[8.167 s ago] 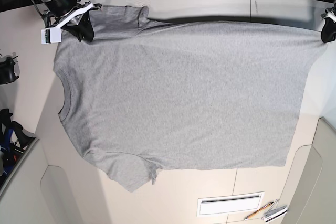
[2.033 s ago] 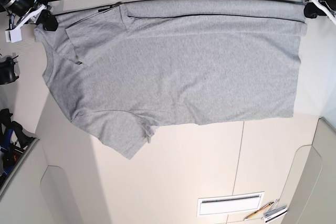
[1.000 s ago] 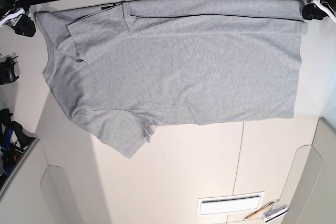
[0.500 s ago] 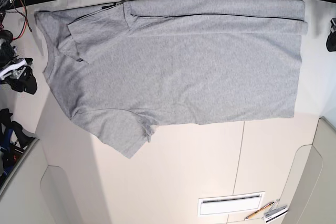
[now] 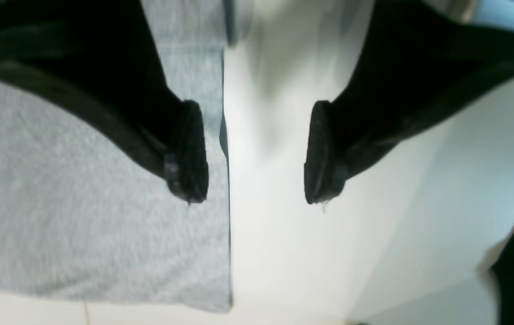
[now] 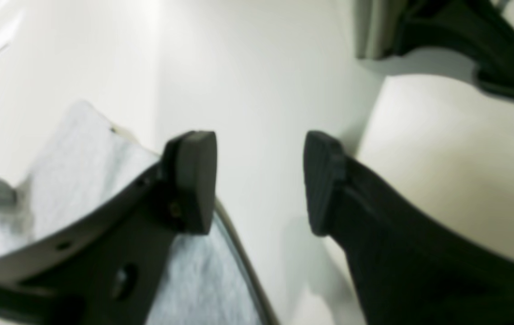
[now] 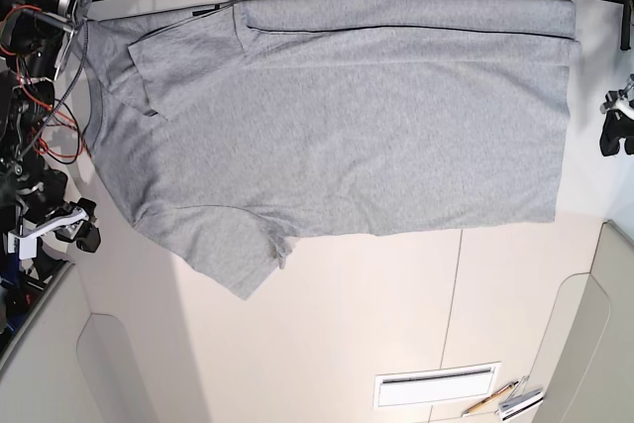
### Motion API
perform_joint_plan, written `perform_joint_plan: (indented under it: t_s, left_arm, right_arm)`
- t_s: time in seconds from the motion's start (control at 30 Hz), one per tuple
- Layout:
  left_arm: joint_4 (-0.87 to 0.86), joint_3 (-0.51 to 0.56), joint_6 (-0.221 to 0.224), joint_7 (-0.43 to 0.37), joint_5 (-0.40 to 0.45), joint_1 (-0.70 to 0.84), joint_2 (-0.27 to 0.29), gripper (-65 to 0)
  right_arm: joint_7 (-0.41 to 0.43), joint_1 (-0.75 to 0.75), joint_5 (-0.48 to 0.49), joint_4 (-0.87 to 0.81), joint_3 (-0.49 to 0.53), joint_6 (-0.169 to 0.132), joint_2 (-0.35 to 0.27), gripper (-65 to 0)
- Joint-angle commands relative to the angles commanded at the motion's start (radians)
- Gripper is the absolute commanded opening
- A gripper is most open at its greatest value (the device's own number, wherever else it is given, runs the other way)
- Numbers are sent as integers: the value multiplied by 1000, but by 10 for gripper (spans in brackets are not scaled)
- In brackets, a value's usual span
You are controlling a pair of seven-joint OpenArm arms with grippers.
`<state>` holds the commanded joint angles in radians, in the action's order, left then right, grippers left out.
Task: Fold the T-shirt properly
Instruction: 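Release the fabric and move both grippers to the shirt's opposite side, then grasp the opposite side edge of the shirt with both grippers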
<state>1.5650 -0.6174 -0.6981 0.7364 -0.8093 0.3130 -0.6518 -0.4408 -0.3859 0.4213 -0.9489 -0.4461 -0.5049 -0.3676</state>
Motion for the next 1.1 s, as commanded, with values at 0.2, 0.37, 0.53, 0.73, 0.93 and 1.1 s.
perform_joint_plan:
  t_s: [0.2,0.37,0.53,0.73,0.93,1.1]
  left_arm:
    - [-303,159,0,-28,34,-261,-14,-228]
    - [-560,260,0,-72,80,-454,-13,-228]
    - [-710,326,0,-86,89,-558,-11,-228]
    - [-723,357,0,-58,67,-565,26,-228]
    - [-723,357,0,-29,73,-565,79,-228]
    - [-723,357,0,5,69,-565,89,-229]
  right_arm:
    - [23,-21,-20,75,0,0,2,-343]
    - [22,-21,-26,75,4,0,2,-344]
    - [22,-20,-48,76,4,0,2,-344]
    - [23,-18,-48,82,14,0,8,-344]
    - [26,-18,-67,105,104,0,48,-343]
    - [25,-18,-67,105,148,0,100,-344]
